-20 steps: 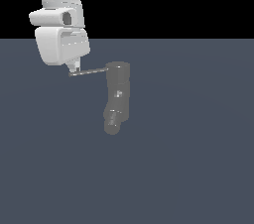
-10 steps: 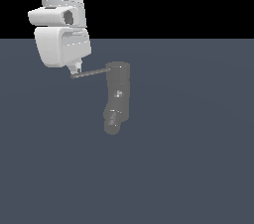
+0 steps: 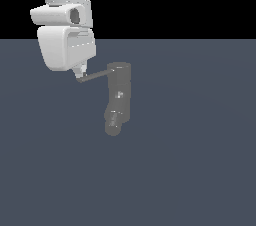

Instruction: Turn on the faucet by rotating a designated handle.

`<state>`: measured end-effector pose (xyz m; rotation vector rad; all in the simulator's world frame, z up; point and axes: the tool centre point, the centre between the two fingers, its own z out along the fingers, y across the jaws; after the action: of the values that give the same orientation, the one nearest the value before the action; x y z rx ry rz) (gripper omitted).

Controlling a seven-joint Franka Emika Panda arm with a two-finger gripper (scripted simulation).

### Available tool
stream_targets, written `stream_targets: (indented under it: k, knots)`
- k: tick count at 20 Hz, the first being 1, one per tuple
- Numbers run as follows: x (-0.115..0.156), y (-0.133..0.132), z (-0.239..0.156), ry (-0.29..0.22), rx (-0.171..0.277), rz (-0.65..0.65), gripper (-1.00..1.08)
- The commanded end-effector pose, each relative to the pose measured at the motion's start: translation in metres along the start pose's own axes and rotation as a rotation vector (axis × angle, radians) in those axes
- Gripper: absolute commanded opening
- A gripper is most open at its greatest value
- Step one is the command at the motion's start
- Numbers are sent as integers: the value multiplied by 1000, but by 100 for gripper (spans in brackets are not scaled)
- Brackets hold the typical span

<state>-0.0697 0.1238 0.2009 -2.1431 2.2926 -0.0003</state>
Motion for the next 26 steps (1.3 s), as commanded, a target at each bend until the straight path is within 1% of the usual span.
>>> stream_targets:
  k: [1,16,18,26]
  knots:
    - [9,6,0,2,-1,6,-100]
    - [40,39,-1,2,-2,2,-100]
    - [36,37,0,1,-1,-2,-100]
    - [78,37,-1,1,-2,-1,-100]
